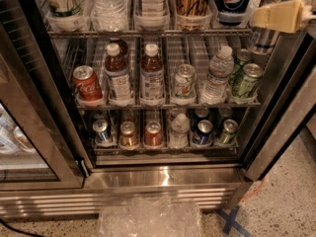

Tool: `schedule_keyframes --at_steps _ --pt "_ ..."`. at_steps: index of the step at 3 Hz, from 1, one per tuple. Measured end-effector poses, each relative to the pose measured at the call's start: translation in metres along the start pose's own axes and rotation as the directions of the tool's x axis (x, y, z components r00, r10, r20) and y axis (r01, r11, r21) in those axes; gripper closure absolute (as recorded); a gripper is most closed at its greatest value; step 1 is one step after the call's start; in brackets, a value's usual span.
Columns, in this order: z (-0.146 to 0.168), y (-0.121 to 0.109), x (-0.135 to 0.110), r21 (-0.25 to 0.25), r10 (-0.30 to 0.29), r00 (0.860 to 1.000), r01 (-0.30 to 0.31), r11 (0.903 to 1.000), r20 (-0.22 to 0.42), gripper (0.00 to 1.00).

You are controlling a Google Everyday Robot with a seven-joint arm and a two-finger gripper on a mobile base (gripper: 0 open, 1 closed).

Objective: Pick redbull can from top shelf of fridge

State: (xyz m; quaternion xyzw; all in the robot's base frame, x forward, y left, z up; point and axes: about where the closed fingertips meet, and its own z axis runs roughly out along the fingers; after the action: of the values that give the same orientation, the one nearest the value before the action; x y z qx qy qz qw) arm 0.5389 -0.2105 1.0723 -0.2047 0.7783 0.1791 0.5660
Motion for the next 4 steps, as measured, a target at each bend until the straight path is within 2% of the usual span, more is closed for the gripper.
schedule_keyframes --at_steps 1,2,3,4 --pt "0.000 0.000 0.000 0.000 0.000 1.000 0.000 1.0000 0.000 1.00" --pt "0.000 0.011 0.000 -0.027 -0.004 1.000 0.004 0.9996 0.001 1.00" --pt "-0.003 0.051 0.017 -0.152 0.014 1.000 -0.018 0.9882 -0.027 1.00" --pt "0.004 0.091 0.049 -0.285 0.024 0.993 -0.056 0.9568 -0.115 1.00"
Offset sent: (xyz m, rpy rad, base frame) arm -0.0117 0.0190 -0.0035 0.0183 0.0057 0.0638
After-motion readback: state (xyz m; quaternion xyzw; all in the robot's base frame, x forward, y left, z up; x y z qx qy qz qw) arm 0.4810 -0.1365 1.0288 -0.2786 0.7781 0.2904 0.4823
